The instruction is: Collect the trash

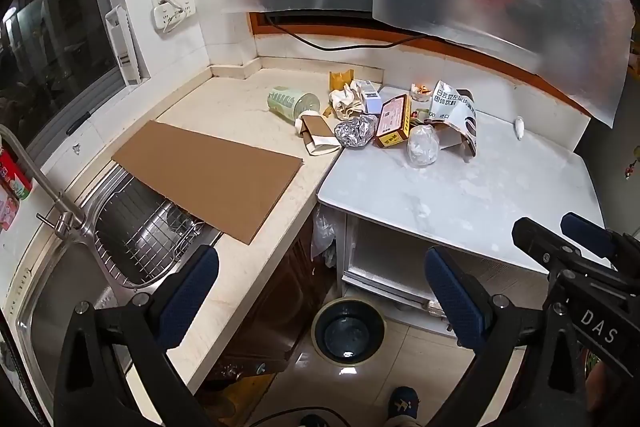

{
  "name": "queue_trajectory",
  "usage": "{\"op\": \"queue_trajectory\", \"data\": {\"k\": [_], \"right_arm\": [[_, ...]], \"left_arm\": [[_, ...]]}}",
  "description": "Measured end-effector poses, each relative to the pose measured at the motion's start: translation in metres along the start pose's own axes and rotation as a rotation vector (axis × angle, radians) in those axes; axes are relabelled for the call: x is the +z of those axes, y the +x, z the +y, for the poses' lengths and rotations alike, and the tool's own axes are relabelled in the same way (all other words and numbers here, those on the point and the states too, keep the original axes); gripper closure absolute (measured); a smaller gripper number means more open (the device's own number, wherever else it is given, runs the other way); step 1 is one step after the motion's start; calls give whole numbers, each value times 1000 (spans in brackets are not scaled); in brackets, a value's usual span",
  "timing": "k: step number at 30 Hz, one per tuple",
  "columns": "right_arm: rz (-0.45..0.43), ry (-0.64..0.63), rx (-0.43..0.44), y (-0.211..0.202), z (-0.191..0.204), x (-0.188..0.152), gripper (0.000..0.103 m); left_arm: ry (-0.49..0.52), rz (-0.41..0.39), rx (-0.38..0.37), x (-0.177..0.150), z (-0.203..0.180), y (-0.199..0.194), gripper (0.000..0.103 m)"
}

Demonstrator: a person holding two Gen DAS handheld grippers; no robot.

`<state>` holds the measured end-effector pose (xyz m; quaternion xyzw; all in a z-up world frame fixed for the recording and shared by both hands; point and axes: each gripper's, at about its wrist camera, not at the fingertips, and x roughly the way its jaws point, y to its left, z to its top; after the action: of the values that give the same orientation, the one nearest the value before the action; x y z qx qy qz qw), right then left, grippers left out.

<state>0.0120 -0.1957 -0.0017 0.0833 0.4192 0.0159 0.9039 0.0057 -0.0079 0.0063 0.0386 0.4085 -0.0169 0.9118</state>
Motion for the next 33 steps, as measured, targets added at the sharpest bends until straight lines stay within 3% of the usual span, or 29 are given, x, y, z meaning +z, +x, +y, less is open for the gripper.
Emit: {"op": "queue_trajectory", "data": {"k": [33], "right_arm": [[1,4,-17,-3,6,-2,36]], "left_arm": [[7,-18,-8,7,5,1,2]]}}
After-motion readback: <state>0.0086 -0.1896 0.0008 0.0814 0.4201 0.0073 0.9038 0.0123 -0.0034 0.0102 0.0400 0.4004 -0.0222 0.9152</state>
